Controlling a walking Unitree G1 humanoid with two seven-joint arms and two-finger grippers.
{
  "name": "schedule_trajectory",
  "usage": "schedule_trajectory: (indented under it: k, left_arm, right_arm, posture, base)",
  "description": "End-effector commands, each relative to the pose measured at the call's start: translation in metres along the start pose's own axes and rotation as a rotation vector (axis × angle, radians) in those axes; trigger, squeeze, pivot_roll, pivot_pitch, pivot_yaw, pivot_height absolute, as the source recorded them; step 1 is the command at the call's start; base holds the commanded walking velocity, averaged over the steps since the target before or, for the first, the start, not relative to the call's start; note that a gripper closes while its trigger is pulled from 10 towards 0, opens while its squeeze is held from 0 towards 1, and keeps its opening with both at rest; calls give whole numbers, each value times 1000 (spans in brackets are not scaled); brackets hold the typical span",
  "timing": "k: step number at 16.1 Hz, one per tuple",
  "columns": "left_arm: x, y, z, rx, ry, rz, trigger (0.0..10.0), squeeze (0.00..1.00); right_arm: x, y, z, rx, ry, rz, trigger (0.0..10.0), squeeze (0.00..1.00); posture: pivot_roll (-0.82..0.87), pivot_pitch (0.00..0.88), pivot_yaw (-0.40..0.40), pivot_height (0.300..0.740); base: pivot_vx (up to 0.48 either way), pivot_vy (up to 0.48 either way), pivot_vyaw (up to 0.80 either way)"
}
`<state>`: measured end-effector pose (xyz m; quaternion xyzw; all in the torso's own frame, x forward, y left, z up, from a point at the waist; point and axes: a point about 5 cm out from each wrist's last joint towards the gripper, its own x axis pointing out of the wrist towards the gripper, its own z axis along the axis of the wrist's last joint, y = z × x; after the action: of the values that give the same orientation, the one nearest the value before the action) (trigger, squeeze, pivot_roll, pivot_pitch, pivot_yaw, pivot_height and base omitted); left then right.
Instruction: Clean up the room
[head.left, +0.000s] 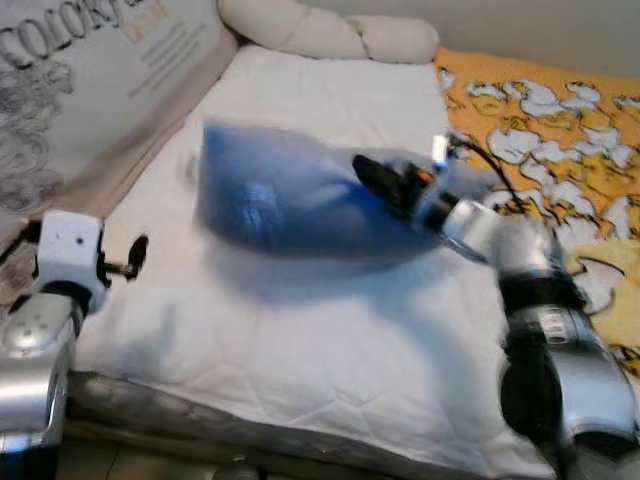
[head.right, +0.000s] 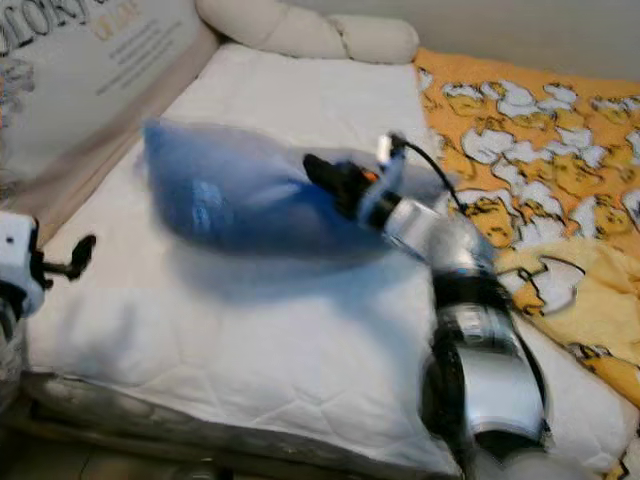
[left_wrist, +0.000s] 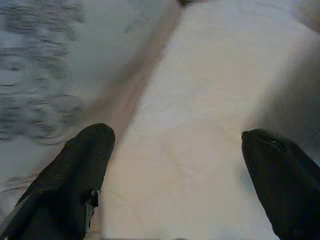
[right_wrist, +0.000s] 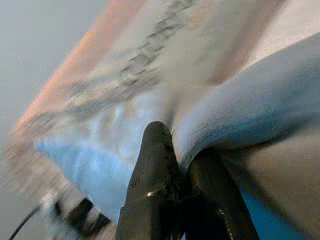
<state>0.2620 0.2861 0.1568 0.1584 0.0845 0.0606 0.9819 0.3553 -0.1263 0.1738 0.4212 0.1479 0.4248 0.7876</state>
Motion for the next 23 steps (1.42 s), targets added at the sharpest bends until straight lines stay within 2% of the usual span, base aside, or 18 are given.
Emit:
schedule_trajectory:
  k: [1,2,3,5,6,7,8,9,10,11,12,13,16,17,18,19,21,23]
  left_arm:
    - [2,9,6,-13,-21,56,10000,0]
    - [2,12,7,-17,-27,72,10000,0]
    - [3,13,7,-25,-27,80,10000,0]
    - [5,13,8,-39,-40,81,10000,0]
    - [5,12,9,-51,-44,81,10000,0]
    - [8,0,10,-94,-44,17,10000,0]
    - [10,-5,11,-107,-41,-10,10000,0]
    - [15,-33,7,-147,5,-168,10000,0]
    - [18,-48,2,-172,39,-245,10000,537]
    - [22,-65,-3,-208,60,-331,10000,1000]
    - [26,-82,-5,-240,56,-409,10000,1000]
    - [29,-88,-7,-251,78,-423,10000,1000]
    - [44,-118,-20,-306,206,-538,10000,1000]
    - [49,-129,-24,-369,246,-589,10000,1000]
    - [50,-138,-29,-437,287,-639,10000,1000]
    - [51,-140,-30,-454,299,-653,10000,1000]
    - [51,-149,-49,-513,402,-671,10000,1000]
    - [45,-165,-50,-623,431,-798,10000,1000]
  right_arm:
    - [-14,23,5,-67,1,205,0,0]
    - [-26,25,-3,-114,36,259,0,0]
    - [-42,7,-25,-186,158,201,0,0]
    - [-56,-29,-45,-248,292,-41,0,0]
    - [-60,-39,-49,-273,319,-109,0,0]
    - [-81,-74,-56,-309,356,-441,0,0]
    - [-87,-80,-57,-319,356,-509,0,0]
    - [-101,-94,-54,-353,321,-673,0,0]
    - [-105,-97,-52,-360,299,-711,0,0]
    - [-108,-99,-49,-368,290,-732,0,0]
    - [-111,-101,-49,-389,302,-742,0,0]
    - [-112,-102,-49,-396,310,-748,0,0]
    - [-117,-108,-54,-412,325,-792,0,0]
    - [-116,-109,-55,-414,321,-798,0,0]
    - [-114,-108,-55,-413,317,-796,0,0]
    - [-113,-108,-55,-414,315,-795,0,0]
    - [-108,-107,-53,-409,300,-779,0,0]
    - [-105,-107,-52,-405,291,-774,0,0]
  posture:
    - [62,0,-43,740]
    - [62,0,-43,740]
    - [62,0,-43,740]
    - [49,0,-24,740]
    - [49,0,-24,740]
    - [49,0,-21,740]
    - [49,0,-21,740]
    - [49,0,-22,740]
    - [47,0,-21,740]
    - [39,0,-19,740]
    - [36,0,-19,740]
    - [34,0,-20,740]
    - [22,0,-26,740]
    - [15,0,-24,740]
    - [9,0,-26,740]
    - [9,0,-26,740]
    - [0,0,-24,740]
    - [-9,0,-26,740]
  base:
    - [0,0,0]
    - [0,0,0]
    - [0,0,0]
    - [0,0,0]
    - [0,0,0]
    - [0,0,0]
    - [0,0,0]
    - [0,0,0]
    - [0,0,0]
    - [0,0,0]
    - [0,0,0]
    - [0,0,0]
    - [0,0,0]
    - [0,0,0]
    - [0,0,0]
    - [0,0,0]
    - [0,0,0]
    - [0,0,0]
